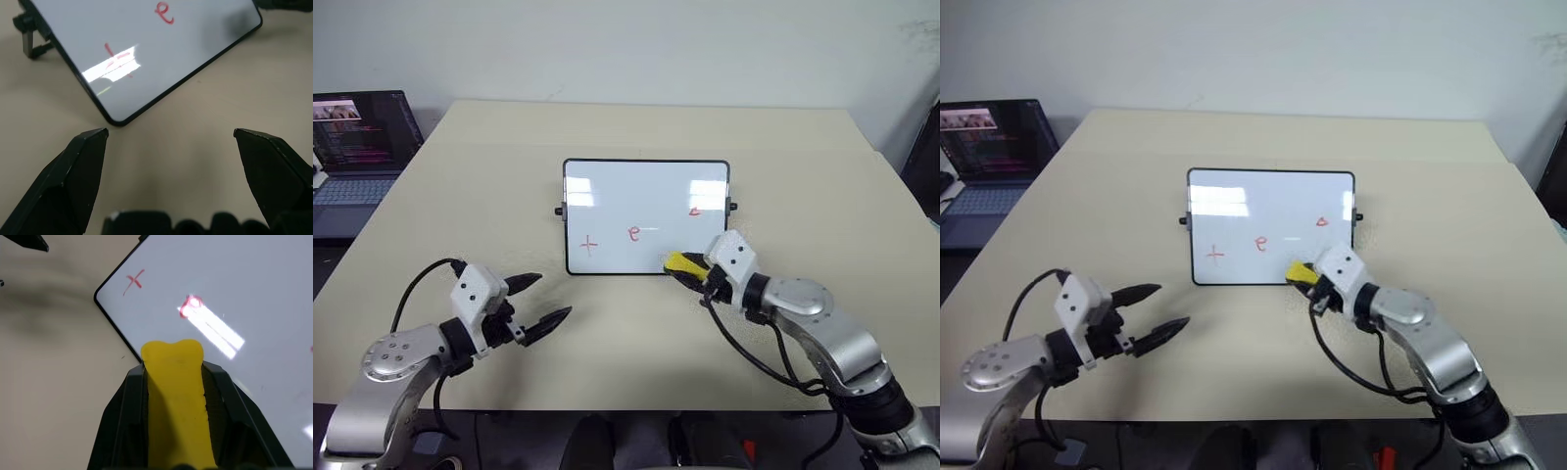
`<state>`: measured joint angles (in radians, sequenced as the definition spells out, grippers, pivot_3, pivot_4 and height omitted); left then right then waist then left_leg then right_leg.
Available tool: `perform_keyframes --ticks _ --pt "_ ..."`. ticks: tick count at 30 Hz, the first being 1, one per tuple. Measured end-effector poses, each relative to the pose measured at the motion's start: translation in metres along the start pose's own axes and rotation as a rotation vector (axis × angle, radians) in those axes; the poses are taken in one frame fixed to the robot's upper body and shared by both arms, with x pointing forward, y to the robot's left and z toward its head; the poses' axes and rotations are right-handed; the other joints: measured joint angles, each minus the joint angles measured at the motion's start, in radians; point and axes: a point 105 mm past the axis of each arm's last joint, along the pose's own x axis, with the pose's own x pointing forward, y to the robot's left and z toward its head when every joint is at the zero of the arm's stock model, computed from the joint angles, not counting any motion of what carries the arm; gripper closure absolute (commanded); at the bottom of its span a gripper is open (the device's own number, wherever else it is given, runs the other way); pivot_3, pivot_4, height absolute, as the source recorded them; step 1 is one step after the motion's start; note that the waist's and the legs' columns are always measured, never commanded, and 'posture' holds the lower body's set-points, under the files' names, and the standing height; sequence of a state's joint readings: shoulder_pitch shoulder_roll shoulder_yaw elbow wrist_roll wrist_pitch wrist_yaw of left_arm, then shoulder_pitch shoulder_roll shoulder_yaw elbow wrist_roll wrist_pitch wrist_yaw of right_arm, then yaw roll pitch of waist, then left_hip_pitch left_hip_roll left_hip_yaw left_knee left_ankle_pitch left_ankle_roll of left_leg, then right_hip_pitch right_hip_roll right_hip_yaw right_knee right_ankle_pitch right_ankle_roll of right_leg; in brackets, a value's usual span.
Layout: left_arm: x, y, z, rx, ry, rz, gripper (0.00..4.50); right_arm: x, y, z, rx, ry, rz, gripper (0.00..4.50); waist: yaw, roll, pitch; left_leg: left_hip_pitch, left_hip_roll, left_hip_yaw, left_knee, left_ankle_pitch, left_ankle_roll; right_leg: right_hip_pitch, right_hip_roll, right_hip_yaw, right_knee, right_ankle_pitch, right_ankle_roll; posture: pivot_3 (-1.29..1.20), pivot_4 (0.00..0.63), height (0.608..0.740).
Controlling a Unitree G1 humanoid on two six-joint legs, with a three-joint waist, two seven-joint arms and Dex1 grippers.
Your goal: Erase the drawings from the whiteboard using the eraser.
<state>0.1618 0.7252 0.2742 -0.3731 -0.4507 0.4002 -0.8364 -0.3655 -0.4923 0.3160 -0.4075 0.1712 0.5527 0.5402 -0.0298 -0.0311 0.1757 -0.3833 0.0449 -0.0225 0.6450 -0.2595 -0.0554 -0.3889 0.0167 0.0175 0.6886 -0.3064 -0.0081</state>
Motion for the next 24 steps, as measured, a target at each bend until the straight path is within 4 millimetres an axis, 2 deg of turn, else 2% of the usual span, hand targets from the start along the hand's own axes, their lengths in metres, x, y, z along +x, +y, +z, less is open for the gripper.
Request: perform_keyframes --ticks 2,5,10,16,24 --pt "0.000 0.004 -0.001 0.003 0.004 0.004 0.00 0.014 0.002 0.010 -0.070 -0.027 0.009 3.36 -0.003 0.000 0.000 0.000 0.000 0.000 0.000 0.000 0.000 0.000 0.000 0.000 0.000 0.000 -0.001 0.00 0.150 0.740" --pt "-0.001 0.005 0.001 0.017 -0.002 0.005 0.00 0.035 0.016 0.028 -0.155 -0.072 0.072 3.36 -0.002 0.000 0.000 0.000 0.001 0.000 -0.001 0.000 0.000 0.000 0.000 -0.001 0.000 0.001 -0.001 0.00 0.150 0.740" --pt "-0.002 0.008 -0.001 0.018 0.003 0.006 0.00 0.055 0.024 0.035 -0.201 -0.074 0.121 3.36 0.001 0.000 0.000 0.000 0.000 0.000 0.000 0.000 0.000 0.000 -0.001 0.000 0.000 0.001 -0.002 0.00 0.150 0.740" --pt "-0.002 0.010 -0.003 0.017 0.008 0.013 0.00 0.092 0.029 0.054 -0.300 -0.080 0.175 3.36 -0.002 0.000 0.000 0.001 0.001 0.000 0.000 0.000 0.000 -0.001 0.000 -0.001 0.003 0.001 -0.002 0.00 0.150 0.740" --pt "-0.003 0.010 -0.005 0.019 0.013 0.009 0.00 0.121 0.025 0.043 -0.356 -0.022 0.160 3.36 -0.002 0.000 0.000 0.000 0.000 0.000 0.000 0.000 0.000 -0.001 -0.002 -0.001 0.002 0.001 -0.003 0.00 0.150 0.740"
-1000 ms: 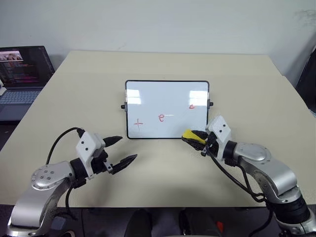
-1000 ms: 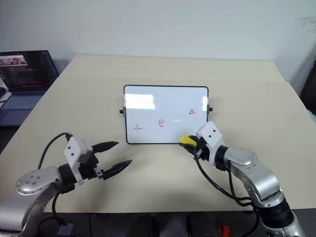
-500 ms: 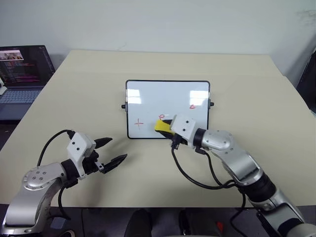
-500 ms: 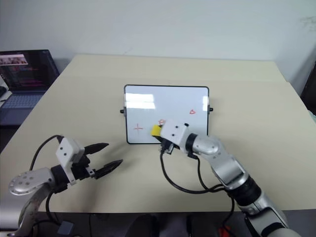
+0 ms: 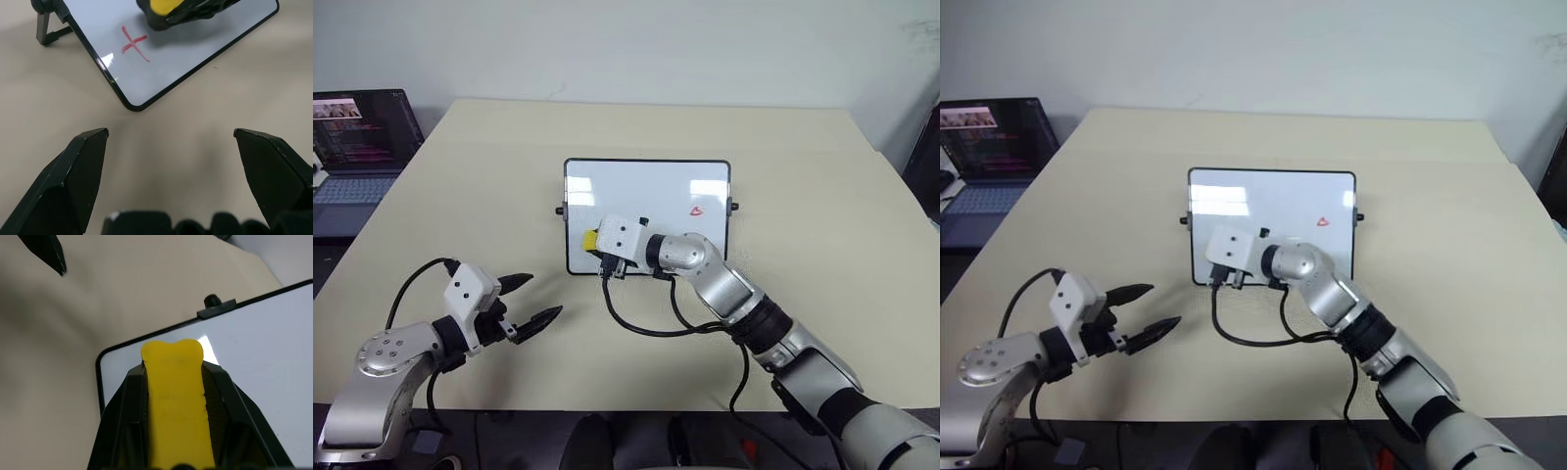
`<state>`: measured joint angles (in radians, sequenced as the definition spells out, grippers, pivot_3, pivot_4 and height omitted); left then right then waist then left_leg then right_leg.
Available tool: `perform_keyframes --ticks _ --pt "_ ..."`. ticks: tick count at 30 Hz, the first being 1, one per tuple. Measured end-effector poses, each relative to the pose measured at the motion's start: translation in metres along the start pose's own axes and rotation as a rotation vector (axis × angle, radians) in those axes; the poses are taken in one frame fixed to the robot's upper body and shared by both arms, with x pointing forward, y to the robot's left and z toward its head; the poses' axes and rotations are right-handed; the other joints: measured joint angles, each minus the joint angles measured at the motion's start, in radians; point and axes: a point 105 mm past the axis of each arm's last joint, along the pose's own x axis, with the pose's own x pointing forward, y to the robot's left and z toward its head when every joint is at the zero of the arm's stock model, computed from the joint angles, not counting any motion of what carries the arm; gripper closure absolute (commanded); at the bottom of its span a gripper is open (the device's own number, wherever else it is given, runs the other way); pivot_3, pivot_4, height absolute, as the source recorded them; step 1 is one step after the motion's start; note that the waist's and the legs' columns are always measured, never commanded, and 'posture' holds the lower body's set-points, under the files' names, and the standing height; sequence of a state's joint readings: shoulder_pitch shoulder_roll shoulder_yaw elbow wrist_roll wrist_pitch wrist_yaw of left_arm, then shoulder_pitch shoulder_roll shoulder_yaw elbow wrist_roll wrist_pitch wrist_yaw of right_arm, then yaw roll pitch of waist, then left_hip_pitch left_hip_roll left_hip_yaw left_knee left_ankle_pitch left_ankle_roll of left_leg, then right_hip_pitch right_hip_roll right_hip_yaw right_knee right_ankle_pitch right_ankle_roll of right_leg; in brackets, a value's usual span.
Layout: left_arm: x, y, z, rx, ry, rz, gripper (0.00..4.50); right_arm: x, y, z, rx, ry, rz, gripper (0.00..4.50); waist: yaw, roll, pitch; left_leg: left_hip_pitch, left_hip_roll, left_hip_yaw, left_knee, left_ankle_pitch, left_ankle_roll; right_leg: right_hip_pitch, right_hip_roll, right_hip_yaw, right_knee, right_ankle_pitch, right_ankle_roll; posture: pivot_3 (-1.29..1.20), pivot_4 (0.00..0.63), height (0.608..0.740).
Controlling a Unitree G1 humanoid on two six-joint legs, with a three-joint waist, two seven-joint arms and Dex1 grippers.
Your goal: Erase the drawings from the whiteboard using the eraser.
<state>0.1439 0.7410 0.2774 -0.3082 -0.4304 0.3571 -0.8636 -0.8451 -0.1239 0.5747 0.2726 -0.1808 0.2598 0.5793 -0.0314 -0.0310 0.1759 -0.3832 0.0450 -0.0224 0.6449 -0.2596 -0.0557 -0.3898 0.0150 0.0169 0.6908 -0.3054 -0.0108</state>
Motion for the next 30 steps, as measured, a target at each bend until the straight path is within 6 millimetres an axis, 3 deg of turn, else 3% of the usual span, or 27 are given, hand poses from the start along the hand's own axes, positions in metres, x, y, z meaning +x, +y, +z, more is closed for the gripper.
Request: perform_keyframes --ticks 9,19,22,26,30 --pt "0.000 0.000 0.001 0.014 -0.005 -0.013 0.00 0.019 -0.011 -0.005 -0.086 0.055 -0.033 3.36 -0.001 0.000 0.000 0.000 0.000 0.000 0.000 0.000 0.000 -0.001 0.000 0.000 0.001 0.000 0.000 0.00 0.150 0.740" --pt "0.002 0.001 0.004 0.030 -0.009 -0.017 0.00 0.018 0.013 -0.017 -0.178 0.114 0.139 3.36 0.000 0.000 0.000 0.001 0.000 0.000 0.001 0.000 0.000 0.000 0.000 0.000 0.005 0.000 0.000 0.00 0.150 0.740" --pt "0.002 0.001 0.003 0.028 -0.007 -0.018 0.00 0.021 0.004 -0.014 -0.228 0.105 0.070 3.36 -0.001 0.000 0.000 0.002 0.000 0.000 0.001 0.000 0.000 0.000 0.000 0.000 0.006 0.000 0.000 0.00 0.150 0.740" --pt "0.002 0.002 0.001 0.020 -0.002 -0.022 0.00 0.020 -0.023 -0.007 -0.280 0.099 -0.042 3.38 0.000 0.000 0.000 0.002 0.000 -0.001 0.001 0.000 0.000 -0.001 0.000 -0.001 0.007 0.000 -0.001 0.00 0.150 0.740" --pt "0.002 0.001 0.001 0.027 -0.007 -0.023 0.00 0.020 -0.010 -0.010 -0.260 0.104 0.044 3.38 0.000 0.000 0.000 0.002 0.000 0.000 0.000 0.000 0.000 -0.001 0.000 0.000 0.006 0.000 -0.001 0.00 0.150 0.740"
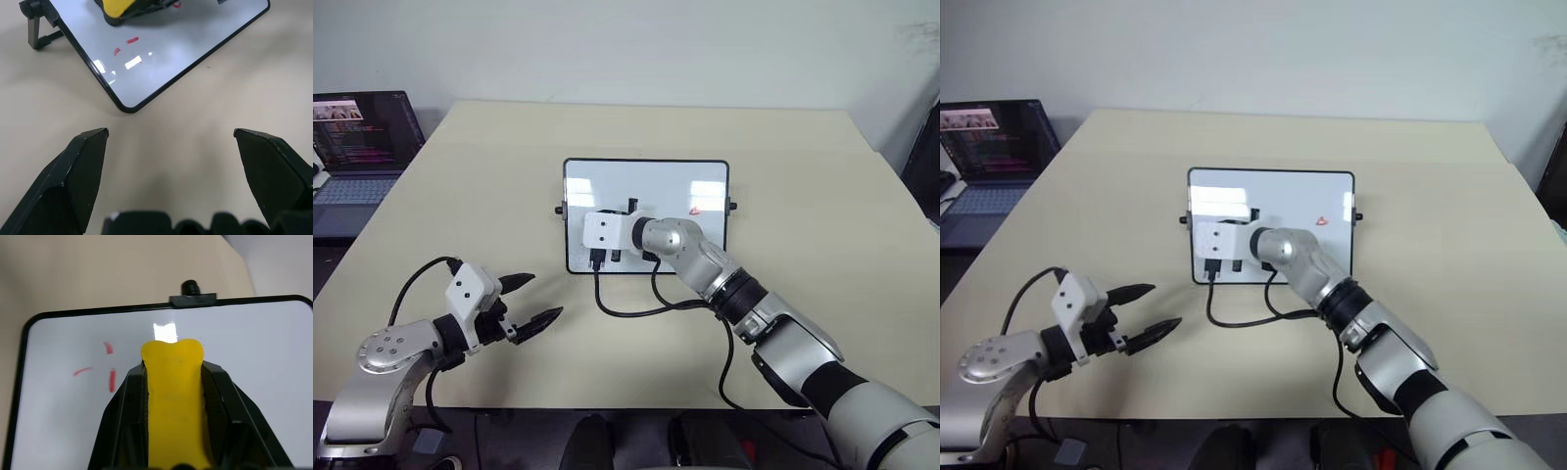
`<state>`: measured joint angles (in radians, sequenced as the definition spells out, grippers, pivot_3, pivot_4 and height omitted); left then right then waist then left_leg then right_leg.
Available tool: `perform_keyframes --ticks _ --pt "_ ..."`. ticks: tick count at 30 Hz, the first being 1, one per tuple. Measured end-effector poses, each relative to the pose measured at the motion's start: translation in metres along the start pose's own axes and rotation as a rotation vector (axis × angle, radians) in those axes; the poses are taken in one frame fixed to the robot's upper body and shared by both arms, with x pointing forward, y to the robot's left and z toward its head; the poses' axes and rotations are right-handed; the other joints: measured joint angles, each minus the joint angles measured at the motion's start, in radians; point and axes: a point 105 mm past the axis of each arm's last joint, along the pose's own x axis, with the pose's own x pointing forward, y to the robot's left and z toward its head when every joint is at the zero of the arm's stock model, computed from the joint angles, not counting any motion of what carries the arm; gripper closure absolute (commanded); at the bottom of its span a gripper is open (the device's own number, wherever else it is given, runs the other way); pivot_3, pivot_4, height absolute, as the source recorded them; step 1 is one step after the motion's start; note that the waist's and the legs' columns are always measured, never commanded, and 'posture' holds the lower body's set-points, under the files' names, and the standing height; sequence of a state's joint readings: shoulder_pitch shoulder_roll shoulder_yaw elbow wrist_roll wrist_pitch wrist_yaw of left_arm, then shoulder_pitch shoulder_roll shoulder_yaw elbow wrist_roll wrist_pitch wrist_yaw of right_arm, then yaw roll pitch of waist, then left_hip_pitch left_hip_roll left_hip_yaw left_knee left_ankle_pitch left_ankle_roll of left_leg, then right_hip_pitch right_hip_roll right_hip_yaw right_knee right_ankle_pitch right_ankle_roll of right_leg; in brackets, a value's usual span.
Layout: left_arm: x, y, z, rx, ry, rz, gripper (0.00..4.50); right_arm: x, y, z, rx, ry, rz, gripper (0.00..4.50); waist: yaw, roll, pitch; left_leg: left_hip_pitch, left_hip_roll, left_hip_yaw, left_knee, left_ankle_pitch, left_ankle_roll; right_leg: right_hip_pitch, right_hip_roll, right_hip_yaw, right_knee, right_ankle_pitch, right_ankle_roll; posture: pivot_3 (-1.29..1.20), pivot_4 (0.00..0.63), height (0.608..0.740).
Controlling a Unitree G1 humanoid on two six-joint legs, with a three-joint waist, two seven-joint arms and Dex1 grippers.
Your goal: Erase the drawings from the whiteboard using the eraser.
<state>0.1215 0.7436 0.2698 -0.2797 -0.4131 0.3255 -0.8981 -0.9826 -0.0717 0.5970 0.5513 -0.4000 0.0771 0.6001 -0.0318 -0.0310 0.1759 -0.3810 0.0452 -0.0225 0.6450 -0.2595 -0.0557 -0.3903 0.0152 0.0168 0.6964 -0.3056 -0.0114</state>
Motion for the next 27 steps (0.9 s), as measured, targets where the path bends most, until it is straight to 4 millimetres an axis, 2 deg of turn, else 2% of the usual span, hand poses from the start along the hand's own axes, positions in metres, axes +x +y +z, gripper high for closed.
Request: perform_keyframes --ticks 4,7,12,17,22,27 --pt "0.000 0.000 0.000 0.002 -0.001 0.001 0.00 0.002 0.024 0.000 0.016 -0.004 0.108 3.38 0.000 0.000 0.000 0.000 0.000 0.000 0.000 0.000 0.000 0.000 0.000 0.000 0.001 0.000 0.000 0.00 0.150 0.740" --pt "0.000 0.000 0.000 0.002 0.000 -0.002 0.00 0.003 0.023 0.002 0.004 -0.010 0.091 3.38 0.000 0.000 0.000 0.000 0.000 0.000 0.000 0.000 0.000 0.000 0.000 0.000 0.001 0.000 0.000 0.00 0.150 0.740" --pt "0.000 -0.001 -0.001 0.002 0.000 -0.007 0.00 0.008 0.009 0.010 -0.011 -0.035 -0.005 3.38 0.000 0.000 0.000 0.000 0.000 0.000 0.000 0.000 0.000 0.000 0.000 0.000 0.000 0.000 0.000 0.00 0.150 0.740" --pt "0.000 -0.001 0.000 0.003 -0.001 -0.010 0.00 0.012 0.014 0.014 -0.008 -0.046 0.013 3.38 0.000 0.000 0.000 -0.001 0.000 0.000 0.000 0.000 0.000 0.000 0.000 0.000 -0.001 0.000 -0.001 0.00 0.150 0.740" --pt "0.000 -0.002 0.000 0.003 -0.001 -0.016 0.00 0.010 0.023 0.007 -0.003 -0.021 0.072 3.38 0.000 0.000 0.000 0.000 0.000 0.000 0.000 0.000 0.000 0.000 0.000 0.000 0.000 0.000 -0.001 0.00 0.150 0.740" --pt "0.003 -0.005 0.000 0.003 -0.002 -0.045 0.00 0.007 0.019 0.004 -0.001 -0.011 0.051 3.38 0.002 0.001 0.001 0.000 0.000 -0.001 0.000 0.000 0.000 0.000 0.000 -0.001 0.000 0.000 -0.001 0.00 0.150 0.740"
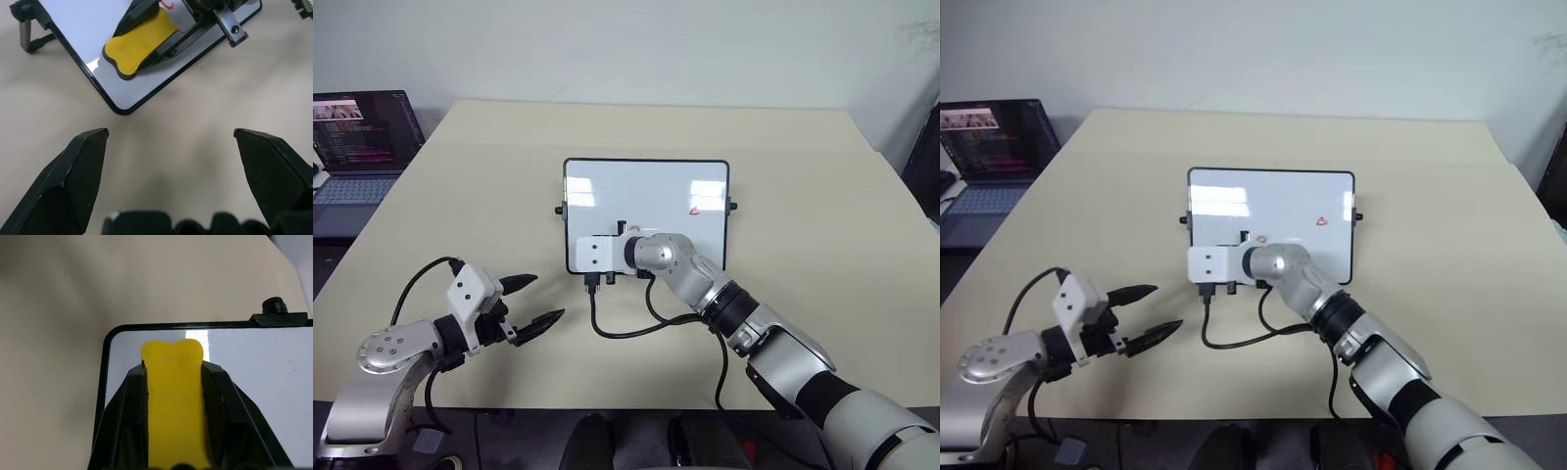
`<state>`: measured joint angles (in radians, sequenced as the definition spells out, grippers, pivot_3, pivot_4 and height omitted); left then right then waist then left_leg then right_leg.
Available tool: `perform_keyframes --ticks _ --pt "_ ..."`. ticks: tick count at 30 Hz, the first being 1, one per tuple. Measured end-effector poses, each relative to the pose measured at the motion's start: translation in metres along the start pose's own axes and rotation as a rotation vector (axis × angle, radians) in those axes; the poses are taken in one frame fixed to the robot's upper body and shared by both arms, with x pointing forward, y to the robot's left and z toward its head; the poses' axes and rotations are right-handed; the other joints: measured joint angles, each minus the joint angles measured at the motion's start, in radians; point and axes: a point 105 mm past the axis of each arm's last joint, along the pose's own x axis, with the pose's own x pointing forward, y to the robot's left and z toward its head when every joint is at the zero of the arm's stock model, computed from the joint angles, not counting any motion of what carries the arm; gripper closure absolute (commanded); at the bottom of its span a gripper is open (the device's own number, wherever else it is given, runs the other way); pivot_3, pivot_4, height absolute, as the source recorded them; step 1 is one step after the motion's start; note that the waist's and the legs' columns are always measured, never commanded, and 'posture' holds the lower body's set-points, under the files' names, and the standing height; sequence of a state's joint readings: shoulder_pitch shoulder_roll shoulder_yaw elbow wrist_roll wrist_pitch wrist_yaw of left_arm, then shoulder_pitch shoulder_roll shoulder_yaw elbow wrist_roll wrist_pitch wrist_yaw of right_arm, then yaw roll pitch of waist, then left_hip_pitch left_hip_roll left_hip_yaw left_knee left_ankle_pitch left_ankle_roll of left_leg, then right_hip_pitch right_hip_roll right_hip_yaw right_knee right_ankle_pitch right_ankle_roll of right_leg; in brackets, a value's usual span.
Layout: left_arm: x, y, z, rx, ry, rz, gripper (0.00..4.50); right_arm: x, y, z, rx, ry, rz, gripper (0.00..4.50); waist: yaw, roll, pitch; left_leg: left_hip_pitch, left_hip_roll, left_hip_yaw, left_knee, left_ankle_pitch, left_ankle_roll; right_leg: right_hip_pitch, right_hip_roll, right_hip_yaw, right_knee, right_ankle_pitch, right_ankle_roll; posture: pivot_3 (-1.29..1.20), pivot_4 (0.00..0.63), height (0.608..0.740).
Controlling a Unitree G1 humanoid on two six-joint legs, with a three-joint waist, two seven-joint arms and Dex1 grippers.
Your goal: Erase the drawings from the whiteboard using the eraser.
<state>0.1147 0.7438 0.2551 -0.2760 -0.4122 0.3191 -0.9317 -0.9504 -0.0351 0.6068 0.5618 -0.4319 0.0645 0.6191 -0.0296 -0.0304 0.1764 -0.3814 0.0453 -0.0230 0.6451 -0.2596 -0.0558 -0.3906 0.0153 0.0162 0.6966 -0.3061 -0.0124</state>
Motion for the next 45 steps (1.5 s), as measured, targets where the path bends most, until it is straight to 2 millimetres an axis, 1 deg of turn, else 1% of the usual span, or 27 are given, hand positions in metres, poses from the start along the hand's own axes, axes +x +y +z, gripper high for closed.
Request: perform_keyframes --ticks 2,4,9,15,20,23,27,29,33,37,40,43,45 --pt "0.004 -0.001 0.001 0.002 -0.004 -0.019 0.00 -0.004 -0.006 -0.003 0.002 0.011 -0.020 3.38 0.002 0.000 0.000 0.000 0.000 0.000 0.000 0.000 0.000 0.000 0.000 0.000 0.000 0.000 0.000 0.00 0.150 0.740" --pt "0.006 -0.001 0.003 0.007 -0.010 -0.032 0.00 -0.009 -0.007 -0.006 0.001 0.021 -0.015 3.38 0.002 0.000 0.000 0.000 0.000 0.000 0.000 0.000 0.000 0.000 0.000 0.000 0.000 0.000 0.000 0.00 0.150 0.740" --pt "0.009 0.000 0.007 0.018 -0.016 -0.041 0.00 -0.014 0.004 -0.010 0.025 0.032 0.038 3.38 -0.001 0.000 0.000 0.001 0.000 0.000 0.000 0.000 0.000 0.000 0.000 0.000 0.000 0.000 0.000 0.00 0.150 0.740" --pt "0.011 -0.002 0.005 0.011 -0.011 -0.053 0.00 -0.015 0.003 -0.013 0.013 0.045 0.019 3.38 0.001 0.000 0.000 0.001 0.000 0.000 0.000 0.000 0.000 0.001 0.000 0.000 0.000 0.000 0.000 0.00 0.150 0.740" --pt "0.011 -0.002 0.002 0.002 -0.005 -0.057 0.00 -0.022 0.006 -0.017 0.004 0.063 0.050 3.38 0.003 0.000 0.000 0.001 -0.001 0.000 0.000 0.000 0.000 0.001 0.000 0.000 0.000 0.000 0.000 0.00 0.150 0.740" --pt "0.011 -0.003 0.002 0.002 -0.005 -0.061 0.00 -0.022 0.007 -0.016 0.009 0.058 0.052 3.38 0.000 0.000 0.000 0.001 0.000 0.000 0.000 0.000 0.000 0.001 0.000 0.000 0.000 0.000 0.000 0.00 0.150 0.740" --pt "0.011 -0.004 0.001 -0.001 -0.002 -0.066 0.00 -0.008 0.005 -0.004 0.027 0.022 -0.013 3.38 -0.005 0.000 0.000 0.001 0.001 0.000 0.000 0.000 0.000 0.000 0.001 0.000 0.001 0.000 0.000 0.00 0.150 0.740" --pt "0.010 -0.004 0.001 -0.001 0.000 -0.069 0.00 -0.005 0.004 -0.001 0.032 0.013 -0.033 3.38 -0.004 0.000 0.000 0.001 0.001 0.000 0.000 0.000 0.000 0.000 0.001 0.000 0.000 0.000 0.000 0.00 0.150 0.740" --pt "0.010 -0.005 0.000 0.000 0.004 -0.073 0.00 -0.006 0.005 -0.002 0.038 0.018 -0.026 3.38 -0.003 0.000 0.000 0.000 0.000 0.000 0.000 0.000 0.000 0.000 0.000 0.000 -0.001 0.000 0.000 0.00 0.150 0.740" --pt "0.009 -0.004 0.000 0.003 0.006 -0.075 0.00 -0.011 0.012 -0.008 0.045 0.036 0.036 3.38 -0.001 0.000 0.000 0.000 0.000 0.000 0.000 0.000 0.000 0.000 0.000 0.000 0.000 0.000 0.000 0.00 0.150 0.740" --pt "0.010 -0.004 0.002 0.010 0.004 -0.078 0.00 -0.012 0.006 -0.009 0.038 0.042 -0.009 3.38 -0.001 0.000 0.000 0.001 0.000 0.000 0.000 0.000 0.000 0.000 0.000 0.000 0.000 0.000 0.000 0.00 0.150 0.740" --pt "0.013 -0.003 0.007 0.023 -0.009 -0.096 0.00 -0.018 -0.012 -0.014 0.044 0.053 -0.088 3.38 0.002 0.000 0.000 0.001 0.000 -0.001 0.000 0.000 0.000 0.001 0.000 0.000 0.000 0.000 0.000 0.00 0.150 0.740" --pt "0.016 -0.004 0.010 0.029 -0.013 -0.113 0.00 -0.023 -0.017 -0.017 0.047 0.060 -0.099 3.38 0.002 0.000 0.000 0.001 0.000 0.000 0.000 0.000 0.000 0.001 0.000 0.000 0.000 0.000 0.000 0.00 0.150 0.740"
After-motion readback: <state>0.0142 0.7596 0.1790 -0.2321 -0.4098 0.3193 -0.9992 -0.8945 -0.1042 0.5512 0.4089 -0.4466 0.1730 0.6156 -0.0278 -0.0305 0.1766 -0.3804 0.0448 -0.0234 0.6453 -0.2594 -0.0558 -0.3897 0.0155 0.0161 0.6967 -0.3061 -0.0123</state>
